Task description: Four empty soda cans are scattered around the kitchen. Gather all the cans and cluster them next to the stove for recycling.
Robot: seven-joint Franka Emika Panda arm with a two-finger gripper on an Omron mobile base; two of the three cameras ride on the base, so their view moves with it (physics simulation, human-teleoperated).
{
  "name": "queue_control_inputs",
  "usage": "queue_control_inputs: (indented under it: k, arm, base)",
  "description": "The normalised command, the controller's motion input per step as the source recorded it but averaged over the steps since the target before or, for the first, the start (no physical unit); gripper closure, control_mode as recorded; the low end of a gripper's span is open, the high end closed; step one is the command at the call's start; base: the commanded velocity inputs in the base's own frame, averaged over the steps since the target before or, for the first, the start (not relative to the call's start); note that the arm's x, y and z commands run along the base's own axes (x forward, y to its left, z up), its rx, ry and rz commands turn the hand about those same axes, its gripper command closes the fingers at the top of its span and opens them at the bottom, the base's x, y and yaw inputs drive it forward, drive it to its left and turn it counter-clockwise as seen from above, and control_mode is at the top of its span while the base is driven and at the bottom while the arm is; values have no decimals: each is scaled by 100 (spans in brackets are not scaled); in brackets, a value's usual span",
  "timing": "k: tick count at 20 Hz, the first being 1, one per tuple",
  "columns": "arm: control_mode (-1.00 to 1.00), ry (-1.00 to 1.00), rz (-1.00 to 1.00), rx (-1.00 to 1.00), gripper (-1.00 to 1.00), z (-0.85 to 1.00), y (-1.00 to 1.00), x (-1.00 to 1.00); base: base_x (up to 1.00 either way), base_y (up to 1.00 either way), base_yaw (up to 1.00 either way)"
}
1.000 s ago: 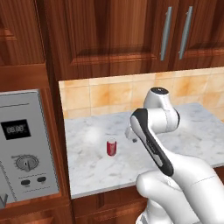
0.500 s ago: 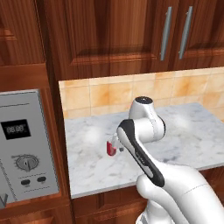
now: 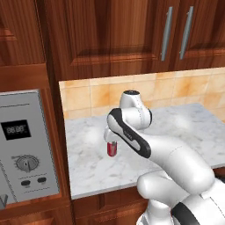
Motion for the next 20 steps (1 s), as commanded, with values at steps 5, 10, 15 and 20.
queue_control_inputs:
  k: [5,10,15,20]
  arm:
    - [-100,-12,0,-1,-100,-37,2,46]
    - [-100,-7,0,0,-100,-32,1,34]
    - [-100,6,0,0,-100,0,11,23]
    - [-100,7,0,0,-100,-2,10,19]
  base:
    - [0,0,0]
    - [0,0,0]
    - [0,0,0]
    - [0,0,0]
